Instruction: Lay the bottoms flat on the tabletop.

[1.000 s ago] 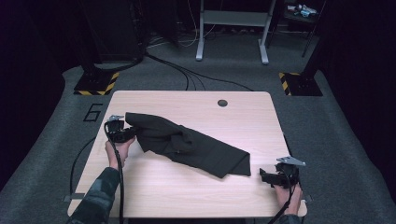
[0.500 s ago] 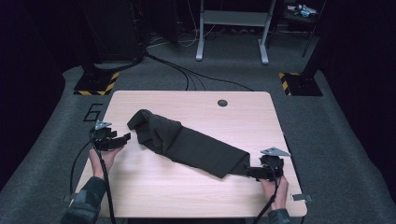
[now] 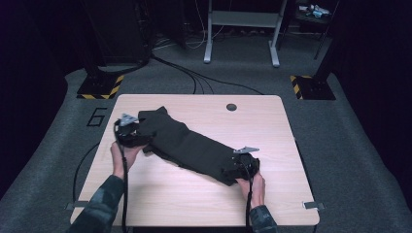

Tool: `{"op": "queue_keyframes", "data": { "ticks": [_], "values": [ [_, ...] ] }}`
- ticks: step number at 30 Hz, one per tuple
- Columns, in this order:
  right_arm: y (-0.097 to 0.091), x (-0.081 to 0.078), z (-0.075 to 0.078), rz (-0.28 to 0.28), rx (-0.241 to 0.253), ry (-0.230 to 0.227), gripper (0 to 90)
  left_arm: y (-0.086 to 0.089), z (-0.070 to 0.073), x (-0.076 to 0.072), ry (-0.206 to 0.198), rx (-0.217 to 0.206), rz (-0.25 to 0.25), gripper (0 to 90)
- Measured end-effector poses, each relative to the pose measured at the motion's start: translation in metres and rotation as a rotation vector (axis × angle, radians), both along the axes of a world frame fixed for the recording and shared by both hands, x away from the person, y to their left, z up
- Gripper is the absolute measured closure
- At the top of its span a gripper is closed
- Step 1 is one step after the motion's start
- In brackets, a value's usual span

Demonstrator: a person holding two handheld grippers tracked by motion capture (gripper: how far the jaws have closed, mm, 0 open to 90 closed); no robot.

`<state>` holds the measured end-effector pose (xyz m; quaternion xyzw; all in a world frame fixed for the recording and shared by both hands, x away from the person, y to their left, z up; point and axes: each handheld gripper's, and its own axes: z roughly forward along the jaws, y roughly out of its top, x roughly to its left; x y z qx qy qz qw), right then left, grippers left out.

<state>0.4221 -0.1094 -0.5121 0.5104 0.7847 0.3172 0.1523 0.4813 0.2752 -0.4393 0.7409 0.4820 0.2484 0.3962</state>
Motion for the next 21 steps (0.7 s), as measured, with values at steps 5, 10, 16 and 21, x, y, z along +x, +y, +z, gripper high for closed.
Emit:
{"op": "queue_keyframes", "data": {
  "ticks": [5, 10, 16, 21],
  "values": [
    [-0.003, 0.000, -0.004, 0.000, 0.000, -0.002, 2.8, -0.024, -0.035, 0.030, 0.117, 0.093, -0.063, 16.9],
    [-0.004, -0.002, -0.006, 0.005, -0.013, -0.014, 2.9, -0.029, -0.063, 0.031, 0.176, 0.147, -0.075, 16.2],
    [-0.010, -0.004, -0.007, 0.010, -0.021, -0.023, 2.9, -0.029, -0.069, 0.018, 0.163, 0.141, -0.073, 16.5],
    [-0.018, -0.005, -0.006, -0.007, -0.026, -0.016, 2.5, -0.032, -0.071, 0.000, 0.148, 0.126, -0.073, 16.6]
  ]
}}
